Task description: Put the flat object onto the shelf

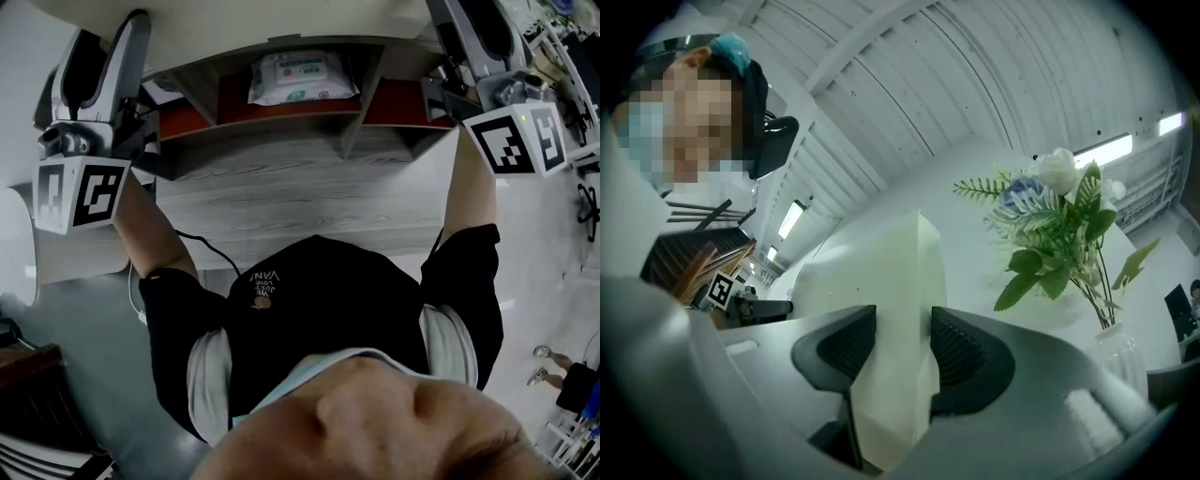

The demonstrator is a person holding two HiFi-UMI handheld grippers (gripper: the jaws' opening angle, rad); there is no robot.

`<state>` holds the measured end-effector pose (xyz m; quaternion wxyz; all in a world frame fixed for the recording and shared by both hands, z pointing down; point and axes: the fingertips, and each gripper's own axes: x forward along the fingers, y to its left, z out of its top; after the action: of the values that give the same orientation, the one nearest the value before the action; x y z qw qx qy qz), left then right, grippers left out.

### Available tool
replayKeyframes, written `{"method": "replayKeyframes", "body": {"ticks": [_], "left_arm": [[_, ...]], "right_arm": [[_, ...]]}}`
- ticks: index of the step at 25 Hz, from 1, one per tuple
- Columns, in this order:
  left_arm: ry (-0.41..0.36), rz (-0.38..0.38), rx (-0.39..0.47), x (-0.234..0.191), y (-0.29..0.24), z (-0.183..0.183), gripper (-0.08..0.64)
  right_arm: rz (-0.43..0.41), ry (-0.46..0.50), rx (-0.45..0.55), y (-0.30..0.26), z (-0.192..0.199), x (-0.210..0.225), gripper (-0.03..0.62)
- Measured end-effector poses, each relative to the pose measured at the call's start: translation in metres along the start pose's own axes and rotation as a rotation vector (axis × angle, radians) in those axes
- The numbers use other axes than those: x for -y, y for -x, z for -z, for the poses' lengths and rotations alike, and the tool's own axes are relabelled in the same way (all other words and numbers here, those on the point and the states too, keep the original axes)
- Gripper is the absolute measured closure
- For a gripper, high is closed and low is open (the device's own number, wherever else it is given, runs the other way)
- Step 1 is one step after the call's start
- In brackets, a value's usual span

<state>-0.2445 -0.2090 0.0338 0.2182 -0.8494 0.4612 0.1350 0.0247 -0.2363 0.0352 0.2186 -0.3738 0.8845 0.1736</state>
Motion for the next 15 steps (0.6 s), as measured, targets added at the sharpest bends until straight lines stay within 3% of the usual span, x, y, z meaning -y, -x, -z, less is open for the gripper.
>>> {"method": "replayKeyframes", "body": {"ticks": [15], "left_arm": [[0.028, 0.001, -0.056, -0.034, -0.031, 0.033, 0.298]], "right_arm": [[0.057, 0.048, -0.088, -0.026, 0.025, 0.030, 0.419]]}}
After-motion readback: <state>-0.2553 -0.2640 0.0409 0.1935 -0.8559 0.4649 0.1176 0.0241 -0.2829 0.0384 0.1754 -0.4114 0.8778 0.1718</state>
